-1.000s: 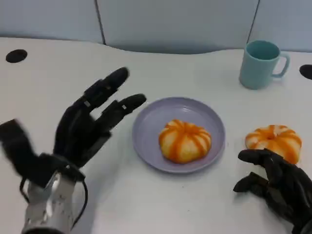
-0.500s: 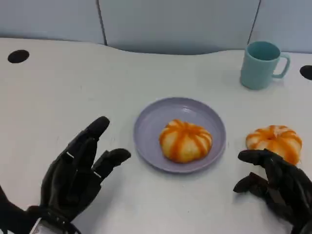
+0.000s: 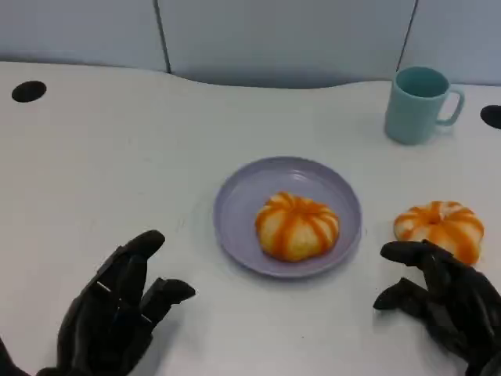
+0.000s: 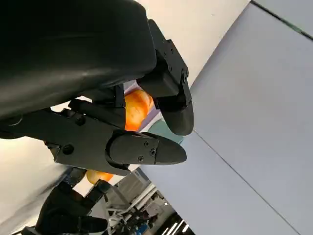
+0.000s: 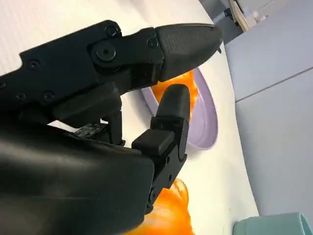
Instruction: Grasp the bread from the table and place it into the plate.
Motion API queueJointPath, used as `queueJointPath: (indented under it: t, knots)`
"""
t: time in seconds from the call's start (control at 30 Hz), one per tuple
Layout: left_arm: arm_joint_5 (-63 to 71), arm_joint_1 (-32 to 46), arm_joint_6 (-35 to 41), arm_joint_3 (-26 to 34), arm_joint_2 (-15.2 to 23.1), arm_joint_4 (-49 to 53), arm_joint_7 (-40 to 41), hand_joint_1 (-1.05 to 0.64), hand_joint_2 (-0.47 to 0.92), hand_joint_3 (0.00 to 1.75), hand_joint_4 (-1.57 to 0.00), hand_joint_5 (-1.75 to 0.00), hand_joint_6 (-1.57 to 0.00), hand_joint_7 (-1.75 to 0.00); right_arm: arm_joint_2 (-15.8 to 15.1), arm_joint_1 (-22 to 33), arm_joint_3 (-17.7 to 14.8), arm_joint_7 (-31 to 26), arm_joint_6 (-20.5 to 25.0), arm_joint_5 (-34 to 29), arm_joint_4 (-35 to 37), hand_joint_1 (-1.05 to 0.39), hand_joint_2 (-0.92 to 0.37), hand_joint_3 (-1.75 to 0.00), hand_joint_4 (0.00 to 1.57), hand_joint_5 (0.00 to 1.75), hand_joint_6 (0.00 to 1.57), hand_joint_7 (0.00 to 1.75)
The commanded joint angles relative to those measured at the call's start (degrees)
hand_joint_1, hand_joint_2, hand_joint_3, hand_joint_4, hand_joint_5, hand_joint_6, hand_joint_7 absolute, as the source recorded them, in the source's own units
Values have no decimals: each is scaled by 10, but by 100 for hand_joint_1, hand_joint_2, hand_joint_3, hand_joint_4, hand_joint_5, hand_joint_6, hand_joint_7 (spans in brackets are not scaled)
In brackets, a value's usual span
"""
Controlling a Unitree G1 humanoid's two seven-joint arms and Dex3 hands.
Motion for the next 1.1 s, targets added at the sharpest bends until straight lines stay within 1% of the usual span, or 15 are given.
queueJointPath:
  t: [0.03,0.1,0.13,0.23,0.33,0.53,0.63,0.77,1.07,1.1]
  knots:
    - [41,-1,-25,-5,21,17,-11,-46,92,25,-53,-157,-54,-107,-6,14,0,-4,3,-6,-1,-43,-92,-28,58,141,57,99]
    - [71,2,-60,-10,21,30,-15,-47,92,24,-56,-156,-57,-108,-6,16,2,-5,4,-8,-6,-43,-92,-28,58,141,57,100]
    - [82,2,-74,-12,20,36,-17,-47,92,23,-60,-153,-60,-107,-6,17,2,-5,4,-8,-7,-43,-92,-28,58,141,57,100]
    - [96,-3,-94,-10,20,49,-17,-46,92,22,-66,-151,-65,-104,-3,18,3,-7,4,-8,-10,-43,-92,-27,58,142,57,100]
    - [110,-9,-125,-12,21,64,-28,-47,92,22,-66,-152,-66,-103,-1,17,3,-11,3,-8,-8,-44,-92,-26,58,142,58,101]
    - [108,-20,-121,-10,13,80,-21,-49,92,15,-66,-154,-68,-102,-8,7,-5,2,-6,-3,13,-45,-92,-26,57,143,58,103]
    - [118,-26,-141,-11,10,96,-25,-50,92,16,-65,-153,-68,-102,-15,1,-9,10,-5,-2,25,-45,-92,-26,57,143,57,103]
    - [112,-31,-137,-8,3,104,-18,-49,92,14,-66,-154,-69,-101,-19,-6,-13,13,-17,-7,44,-45,-92,-26,59,141,58,101]
    - [124,-36,-150,-6,5,112,-14,-51,92,17,-64,-152,-66,-102,-18,-15,-17,12,-19,-7,62,-44,-92,-26,61,140,59,98]
    - [120,-45,-145,-4,4,119,-12,-50,92,17,-64,-153,-67,-102,-19,-23,-22,16,-29,-5,82,-44,-92,-24,63,139,61,97]
